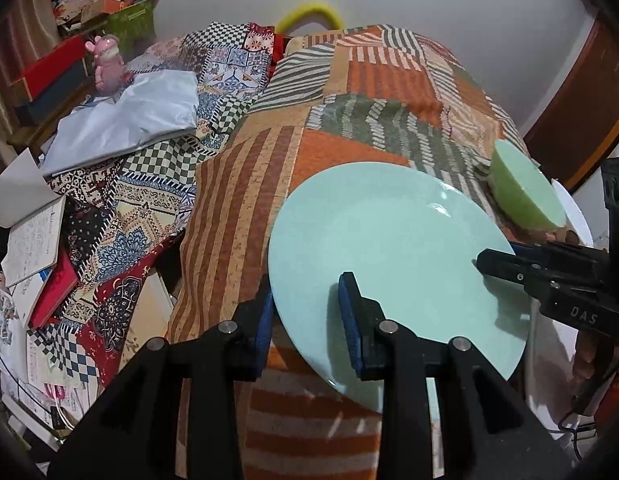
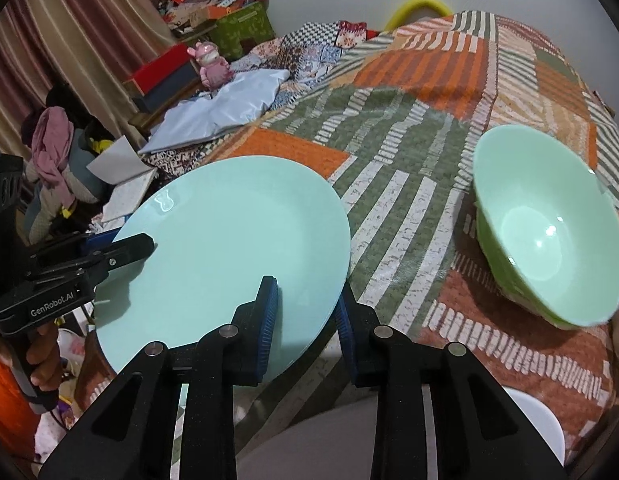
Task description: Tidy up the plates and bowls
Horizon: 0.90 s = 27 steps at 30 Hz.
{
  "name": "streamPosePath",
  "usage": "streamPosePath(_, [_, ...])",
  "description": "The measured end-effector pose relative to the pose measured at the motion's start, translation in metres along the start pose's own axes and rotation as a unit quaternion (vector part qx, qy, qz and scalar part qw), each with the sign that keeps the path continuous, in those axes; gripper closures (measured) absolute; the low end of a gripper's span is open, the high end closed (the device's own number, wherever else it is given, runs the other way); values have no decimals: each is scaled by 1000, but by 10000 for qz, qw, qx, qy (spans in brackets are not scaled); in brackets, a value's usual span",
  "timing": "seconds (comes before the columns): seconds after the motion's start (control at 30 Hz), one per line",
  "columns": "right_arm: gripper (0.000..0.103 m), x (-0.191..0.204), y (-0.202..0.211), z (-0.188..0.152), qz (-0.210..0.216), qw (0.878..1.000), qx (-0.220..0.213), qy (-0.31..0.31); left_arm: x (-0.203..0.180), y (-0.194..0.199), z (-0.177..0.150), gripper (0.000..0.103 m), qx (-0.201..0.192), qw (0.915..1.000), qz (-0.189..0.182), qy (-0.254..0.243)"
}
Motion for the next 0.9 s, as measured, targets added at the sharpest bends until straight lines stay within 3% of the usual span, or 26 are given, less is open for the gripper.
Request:
streamPosePath(0.43, [77,13,54,-11,-102,9985,-518,118,-21,65,-3,72,-558,9983,-10,-181])
streamPosePath(0.9, [77,16,100,-34,-151,9958,-898,103,-53,111,-16,72,-843,9959,-114,-303])
Point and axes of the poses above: each gripper's, at about its wrist camera, not at the fingertips, and y roughly against the way its jaws point, x to its left, z to its top, the point moved 3 cm from there along -y, roughly the way its jaws point, and after that the axes turned 15 degrees about z, right-handed, at the moved point
